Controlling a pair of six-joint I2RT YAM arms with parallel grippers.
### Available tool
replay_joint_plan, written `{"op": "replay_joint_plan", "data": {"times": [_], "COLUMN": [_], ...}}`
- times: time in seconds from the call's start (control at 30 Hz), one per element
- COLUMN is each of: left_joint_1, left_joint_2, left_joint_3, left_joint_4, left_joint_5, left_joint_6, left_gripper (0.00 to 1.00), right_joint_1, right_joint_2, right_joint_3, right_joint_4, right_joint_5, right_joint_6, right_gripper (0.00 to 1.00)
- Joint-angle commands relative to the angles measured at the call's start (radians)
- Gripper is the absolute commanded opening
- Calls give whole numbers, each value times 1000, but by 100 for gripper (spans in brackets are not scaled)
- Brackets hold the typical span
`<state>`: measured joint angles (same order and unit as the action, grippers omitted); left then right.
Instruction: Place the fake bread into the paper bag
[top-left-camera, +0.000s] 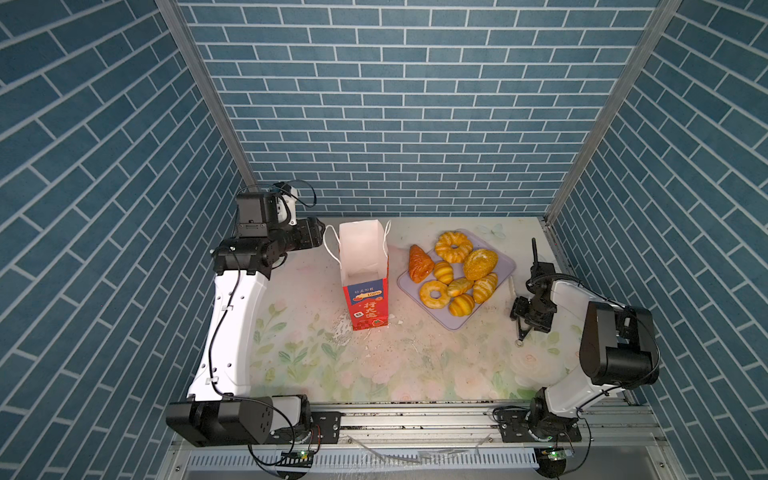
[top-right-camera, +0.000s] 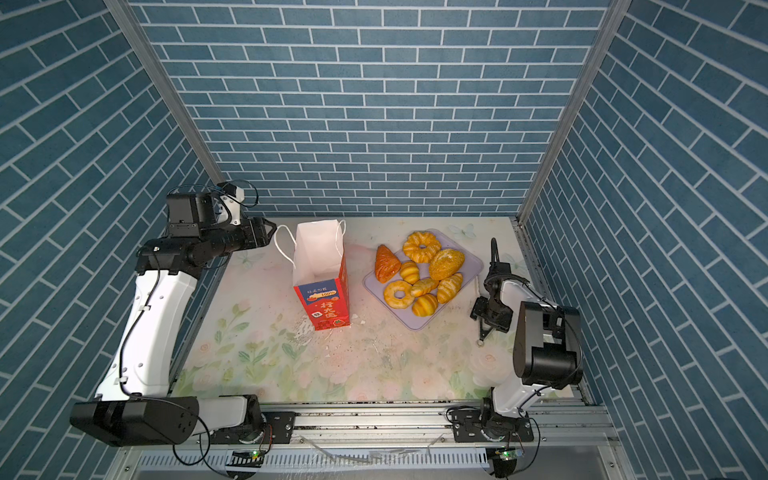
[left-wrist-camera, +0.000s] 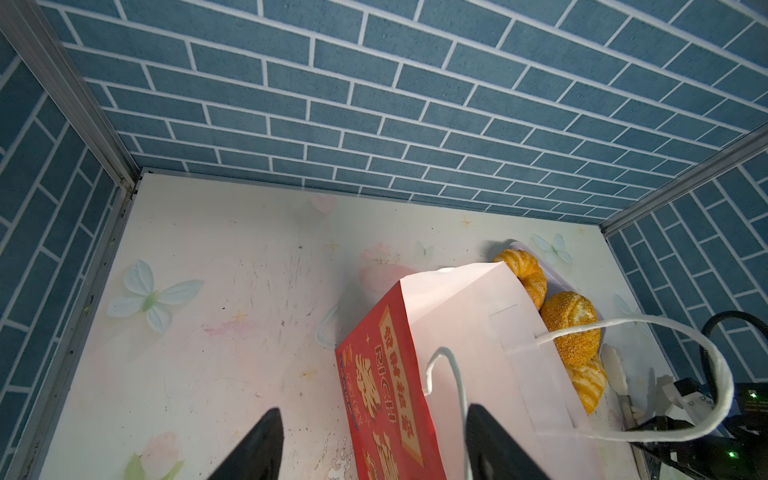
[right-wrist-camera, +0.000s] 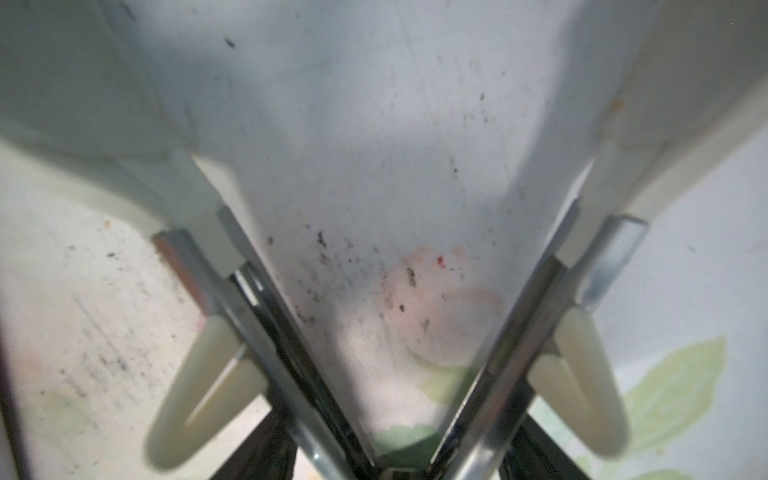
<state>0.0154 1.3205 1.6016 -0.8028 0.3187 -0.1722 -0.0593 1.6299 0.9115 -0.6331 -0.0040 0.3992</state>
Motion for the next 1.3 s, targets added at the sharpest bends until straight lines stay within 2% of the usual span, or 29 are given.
{"op": "replay_joint_plan", "data": {"times": [0.0,0.23,0.43,0.7,1.27], "left_joint_1": [6,6,6,6,6], "left_joint_2": [2,0,-16,-18,-24], "left_joint_3": [4,-7,-25,-28,-39], "left_joint_4": [10,15,22,35,45], "left_joint_5": [8,3,-8,-10,-4], "left_joint_6": [-5,-9,-12,-25,-24], "left_gripper": [71,71,71,71,71], "right_joint_1": [0,0,0,2,4], "right_joint_2": [14,7,-28,-119,-238], "right_joint_3": [-13,-17,-6,32,139], "right_joint_4": [-29,-19,-19,-59,-206], "right_joint_5": [-28,-33,-36,-35,81], "right_joint_6": [-18,-26,-47,-89,-162], "right_gripper": [73,67,51,46,43]}}
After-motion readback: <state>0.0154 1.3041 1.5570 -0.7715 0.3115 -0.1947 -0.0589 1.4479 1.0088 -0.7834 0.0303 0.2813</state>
